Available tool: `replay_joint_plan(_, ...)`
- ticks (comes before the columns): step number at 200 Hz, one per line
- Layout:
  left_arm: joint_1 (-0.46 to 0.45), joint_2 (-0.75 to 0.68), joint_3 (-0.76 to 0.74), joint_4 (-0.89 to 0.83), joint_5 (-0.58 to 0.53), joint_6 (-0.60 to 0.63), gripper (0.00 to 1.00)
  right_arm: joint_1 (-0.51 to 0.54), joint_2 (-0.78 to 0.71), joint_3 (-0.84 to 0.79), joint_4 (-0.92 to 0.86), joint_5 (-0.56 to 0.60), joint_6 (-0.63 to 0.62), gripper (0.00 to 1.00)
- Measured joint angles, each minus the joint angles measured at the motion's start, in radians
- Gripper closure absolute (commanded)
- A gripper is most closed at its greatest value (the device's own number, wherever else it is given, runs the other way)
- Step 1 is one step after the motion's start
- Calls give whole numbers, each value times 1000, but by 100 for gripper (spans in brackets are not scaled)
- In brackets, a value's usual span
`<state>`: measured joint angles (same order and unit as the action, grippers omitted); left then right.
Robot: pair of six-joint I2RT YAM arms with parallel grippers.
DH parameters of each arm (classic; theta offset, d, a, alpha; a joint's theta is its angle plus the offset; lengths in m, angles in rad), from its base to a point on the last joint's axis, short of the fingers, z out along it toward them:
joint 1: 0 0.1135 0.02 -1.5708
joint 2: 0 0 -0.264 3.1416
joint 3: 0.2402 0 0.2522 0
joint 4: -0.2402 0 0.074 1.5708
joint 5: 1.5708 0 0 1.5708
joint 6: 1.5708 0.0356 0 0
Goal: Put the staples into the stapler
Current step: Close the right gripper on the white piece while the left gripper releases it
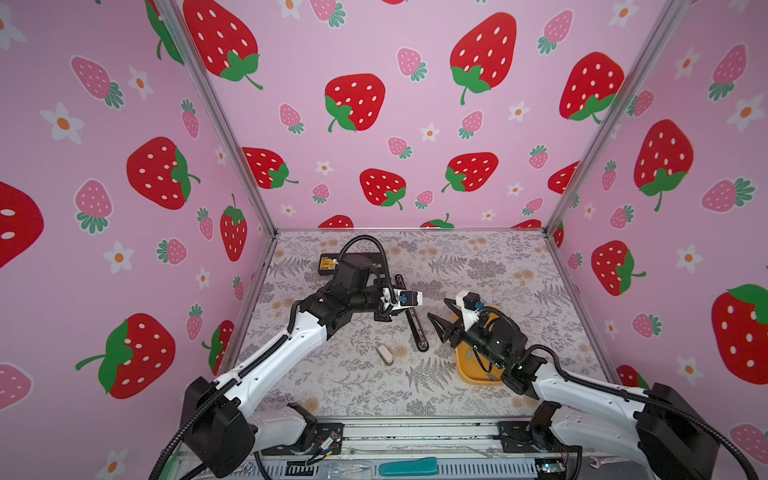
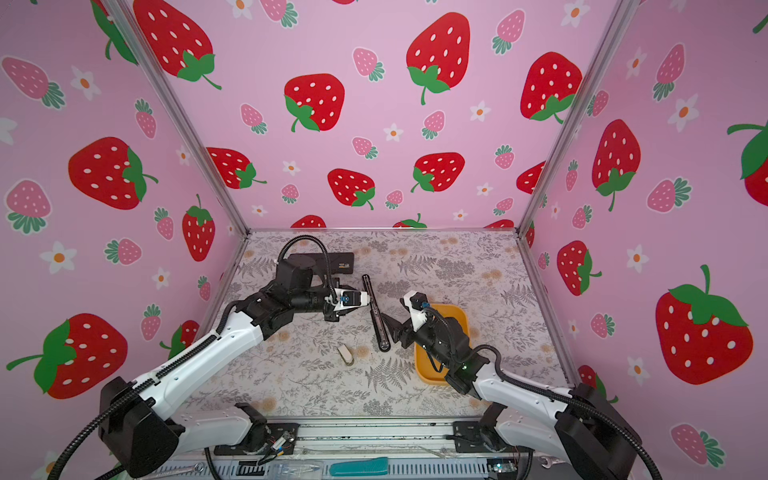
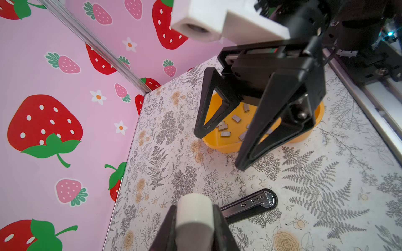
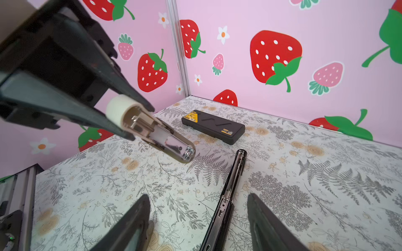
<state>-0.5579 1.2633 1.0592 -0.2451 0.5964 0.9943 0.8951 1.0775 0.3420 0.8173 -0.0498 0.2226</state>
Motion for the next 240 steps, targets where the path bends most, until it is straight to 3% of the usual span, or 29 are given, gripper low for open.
replay_joint_plan(54, -1, 0, 26, -68, 71, 36, 100, 50, 0, -5, 66, -103, -132, 22)
replay_joint_plan(136, -30, 6, 64, -183, 220, 129, 100, 126, 64, 73, 5, -77, -227, 17)
replay_joint_plan(179, -54, 27, 84, -250, 262, 175, 100, 142, 87, 89, -29, -49, -257, 29)
replay_joint_plan(240, -75, 43, 92, -304, 279, 226, 100, 158, 87, 91, -34, -50, -285, 57)
